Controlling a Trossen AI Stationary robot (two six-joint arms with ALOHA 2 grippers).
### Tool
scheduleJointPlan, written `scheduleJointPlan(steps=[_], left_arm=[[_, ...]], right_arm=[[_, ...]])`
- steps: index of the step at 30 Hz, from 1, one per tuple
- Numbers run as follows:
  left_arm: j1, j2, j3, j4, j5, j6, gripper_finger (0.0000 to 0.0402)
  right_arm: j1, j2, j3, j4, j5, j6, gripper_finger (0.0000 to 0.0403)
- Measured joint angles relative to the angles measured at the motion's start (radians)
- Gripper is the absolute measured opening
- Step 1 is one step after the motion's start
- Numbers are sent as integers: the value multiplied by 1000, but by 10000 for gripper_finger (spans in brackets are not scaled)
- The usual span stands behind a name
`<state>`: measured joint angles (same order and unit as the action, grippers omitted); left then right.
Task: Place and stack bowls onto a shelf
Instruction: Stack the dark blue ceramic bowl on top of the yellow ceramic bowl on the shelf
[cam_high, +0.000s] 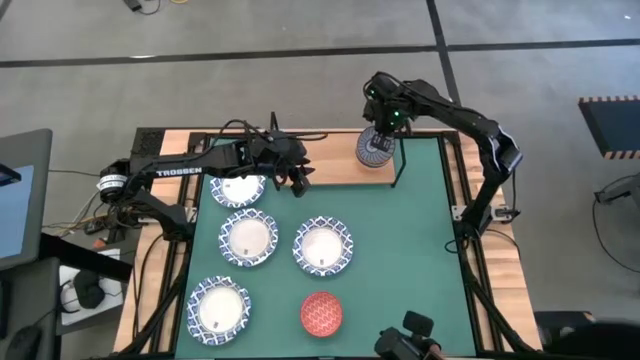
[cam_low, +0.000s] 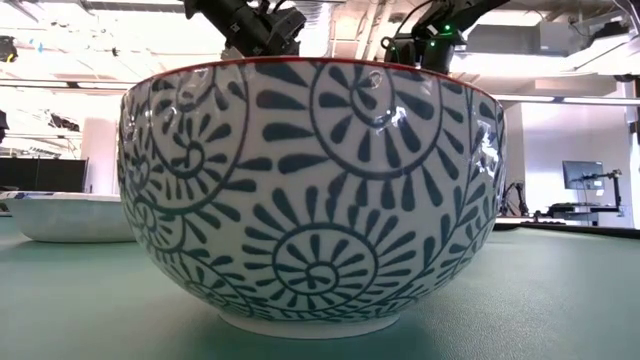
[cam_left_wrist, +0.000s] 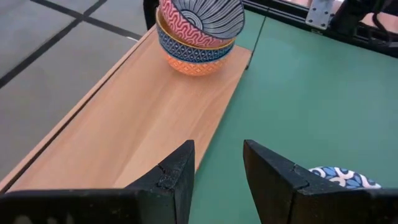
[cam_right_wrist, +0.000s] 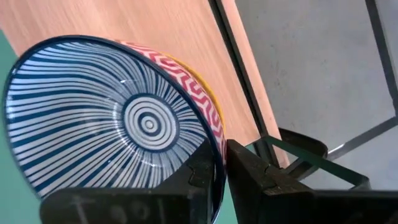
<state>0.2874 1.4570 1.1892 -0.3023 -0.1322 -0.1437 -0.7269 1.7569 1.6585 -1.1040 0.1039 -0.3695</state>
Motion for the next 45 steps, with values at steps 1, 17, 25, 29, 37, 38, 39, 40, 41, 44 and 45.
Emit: scheduleJointPlan(steps=[1,17,25,29,37,38,39,40,41,44,45], left_arm=[[-3,0,0,0,-11,-1,124],[-9,-28,0,-43,-34,-59,124],[-9,-68,0,-75,-114,-45,124],[-8,-69,0,-78,-117,-45,124],[-9,-69,0,-118,-118,-53,124],[-9,-69,0,-119,-119,-53,124],[-9,-69,0,-123,-119,-53,124],[-9,-69,0,-128,-119,-53,124],[-9,-69,0,-132,-119,-53,124],[-9,-71,0,-140,-136,-54,124],[-9,-75,0,-145,-143,-54,124]], right_arm=[[1,0,0,-3,-7,1,70],[-10,-28,0,68,0,74,204],[-8,-23,0,87,-24,73,164],[-9,18,-1,101,-31,74,136],[4,64,-1,113,-76,74,108],[9,62,-1,127,-84,73,108],[13,60,0,137,-93,73,108],[14,57,3,140,-103,74,108],[15,53,8,137,-107,74,108],[20,36,32,141,-108,74,108],[19,30,39,140,-108,75,108]])
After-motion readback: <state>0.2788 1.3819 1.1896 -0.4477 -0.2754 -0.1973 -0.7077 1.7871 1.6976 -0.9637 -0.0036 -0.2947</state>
